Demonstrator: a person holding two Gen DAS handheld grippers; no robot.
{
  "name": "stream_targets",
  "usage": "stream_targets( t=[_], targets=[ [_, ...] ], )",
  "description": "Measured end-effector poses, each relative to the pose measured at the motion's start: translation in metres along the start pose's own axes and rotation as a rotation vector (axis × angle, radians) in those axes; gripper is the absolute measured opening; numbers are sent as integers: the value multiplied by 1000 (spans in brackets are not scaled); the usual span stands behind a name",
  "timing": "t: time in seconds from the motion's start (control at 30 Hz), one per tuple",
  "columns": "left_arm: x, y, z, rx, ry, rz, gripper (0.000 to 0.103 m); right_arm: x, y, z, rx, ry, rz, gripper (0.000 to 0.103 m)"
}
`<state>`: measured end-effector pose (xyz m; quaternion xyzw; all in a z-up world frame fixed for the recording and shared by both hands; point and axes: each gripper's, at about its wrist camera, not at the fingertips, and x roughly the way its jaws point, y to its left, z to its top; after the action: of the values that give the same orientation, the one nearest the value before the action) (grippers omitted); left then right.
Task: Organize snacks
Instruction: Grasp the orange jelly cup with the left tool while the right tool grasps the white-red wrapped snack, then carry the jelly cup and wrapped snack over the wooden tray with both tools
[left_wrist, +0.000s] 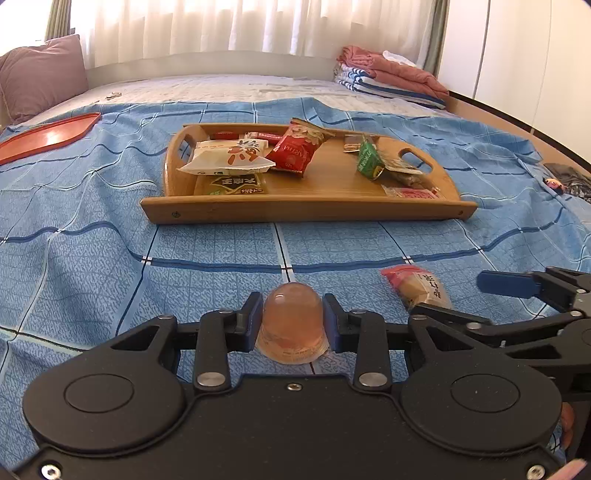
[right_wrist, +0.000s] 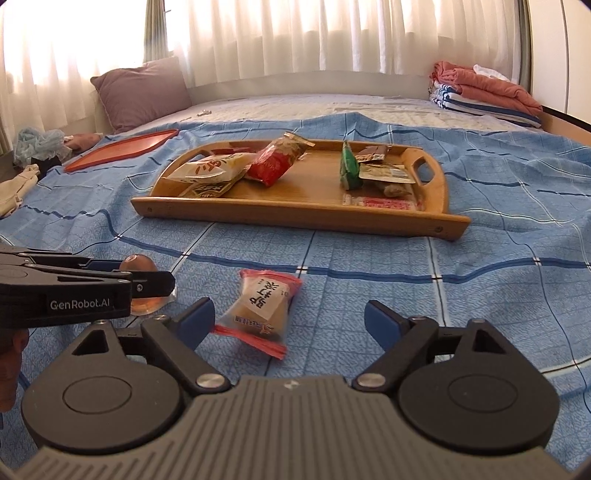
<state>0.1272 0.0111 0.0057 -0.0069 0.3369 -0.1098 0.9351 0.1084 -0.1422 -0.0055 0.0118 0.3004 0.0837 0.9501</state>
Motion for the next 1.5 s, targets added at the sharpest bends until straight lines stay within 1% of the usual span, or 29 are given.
stream_targets(
  t=[0.13,0.3,0.63,0.8,0.9,1.0,1.13,1.5],
  targets=[
    [1,-1,-2,4,-3,2,34,10,5,3,-11,41,-2,86],
    [2,0,-3,2,-5,1,34,17,10,7,-38,60,-7,80],
    [1,-1,-5,5,-13,4,34,23,9,8,-41,76,3,78],
    [-1,-1,-4,9,-22,11,34,20,14,8,-61,73,23,61],
    [-2,1,-2,-4,-20,7,33,18,20,9,-92,67,24,54],
    [-3,3,-1,-13,-18,10,33,17,24,10,-107,70,22,49],
    [-4,6,0,-29,-11,12,33,16,24,12,-93,73,19,47],
    [-7,11,0,-52,-14,21,33,7,20,15,-68,43,9,42]
  ],
)
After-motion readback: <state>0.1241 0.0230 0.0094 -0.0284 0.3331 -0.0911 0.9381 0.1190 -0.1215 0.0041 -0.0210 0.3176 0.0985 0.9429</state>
